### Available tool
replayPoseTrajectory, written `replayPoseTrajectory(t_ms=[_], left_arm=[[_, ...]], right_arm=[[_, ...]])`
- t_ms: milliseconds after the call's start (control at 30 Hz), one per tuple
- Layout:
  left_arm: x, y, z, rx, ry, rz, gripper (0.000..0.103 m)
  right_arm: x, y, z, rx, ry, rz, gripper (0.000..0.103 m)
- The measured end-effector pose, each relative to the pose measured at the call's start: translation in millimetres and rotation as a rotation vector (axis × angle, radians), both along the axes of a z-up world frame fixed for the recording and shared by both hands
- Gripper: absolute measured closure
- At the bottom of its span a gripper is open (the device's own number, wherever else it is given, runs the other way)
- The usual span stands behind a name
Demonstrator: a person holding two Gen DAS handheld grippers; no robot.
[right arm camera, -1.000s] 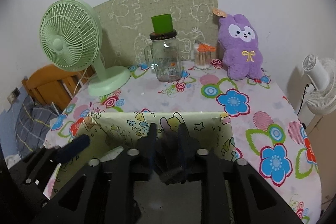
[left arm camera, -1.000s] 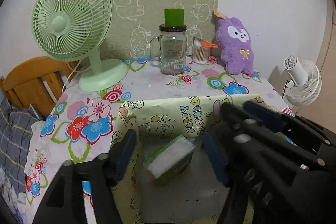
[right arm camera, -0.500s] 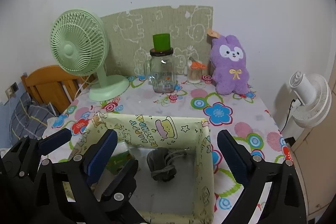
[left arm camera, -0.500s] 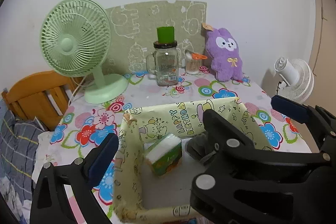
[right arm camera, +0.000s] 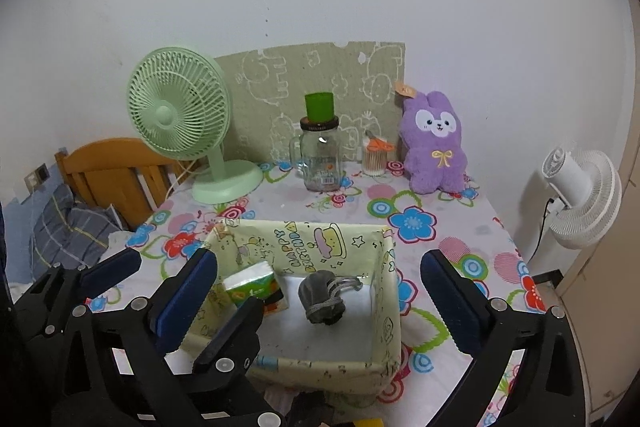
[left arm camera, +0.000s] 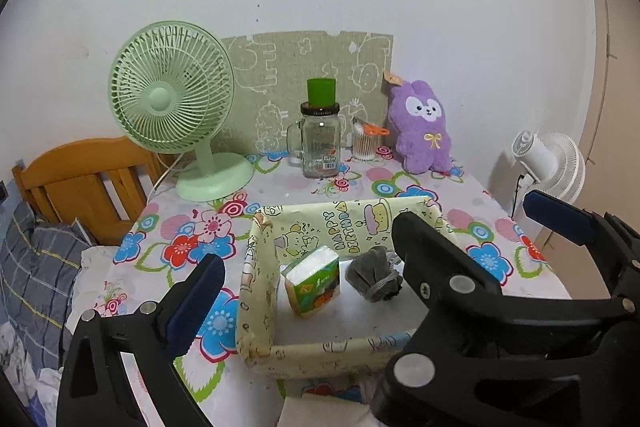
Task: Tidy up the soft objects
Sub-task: 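Withdraw both tools from the box back toward the remaining items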
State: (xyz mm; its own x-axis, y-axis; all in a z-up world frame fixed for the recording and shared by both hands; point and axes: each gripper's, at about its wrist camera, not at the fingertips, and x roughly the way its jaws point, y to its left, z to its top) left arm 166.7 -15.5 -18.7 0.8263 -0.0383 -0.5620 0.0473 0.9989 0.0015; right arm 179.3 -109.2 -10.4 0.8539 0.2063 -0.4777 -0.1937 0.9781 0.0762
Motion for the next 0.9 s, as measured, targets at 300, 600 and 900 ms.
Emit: replayPoseTrajectory(t_ms=[300, 600, 900], left_arm=[[-27.4, -0.1, 11.8, -0.002, -0.048, 0.008, 0.002], [-50.0, -0.8, 17.9, -0.028, -0.073, -0.003, 0.002], [-72.4, -5.6, 16.6, -0.035, -0.096, -0.022, 0.002]], right_arm=[[-27.2, -1.2, 11.6, 0.019, -0.023, 0.032, 0.000], [-54.2, -2.6, 19.7, 0.017, -0.042, 0.015, 0.000], [-87.6, -13.5, 17.2, 0.042, -0.076, -0.112, 0.000]])
